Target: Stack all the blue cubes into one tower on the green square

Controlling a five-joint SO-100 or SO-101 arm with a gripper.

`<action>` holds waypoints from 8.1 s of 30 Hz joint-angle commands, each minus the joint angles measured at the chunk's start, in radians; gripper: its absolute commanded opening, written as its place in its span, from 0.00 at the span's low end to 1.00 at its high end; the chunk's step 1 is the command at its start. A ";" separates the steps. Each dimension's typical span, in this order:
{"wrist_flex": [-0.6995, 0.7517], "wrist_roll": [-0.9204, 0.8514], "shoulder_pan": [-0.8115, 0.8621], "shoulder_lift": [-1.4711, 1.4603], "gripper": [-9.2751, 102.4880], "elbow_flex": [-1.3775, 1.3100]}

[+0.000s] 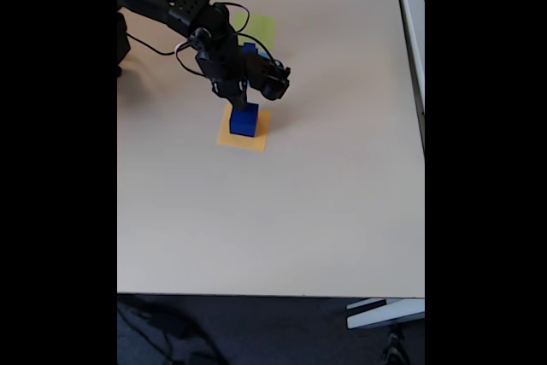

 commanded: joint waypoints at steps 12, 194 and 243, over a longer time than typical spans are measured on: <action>0.000 0.002 -0.014 0.091 0.12 -0.003; -0.144 0.179 -0.115 0.184 0.54 0.123; -0.454 0.038 -0.002 0.149 0.38 0.391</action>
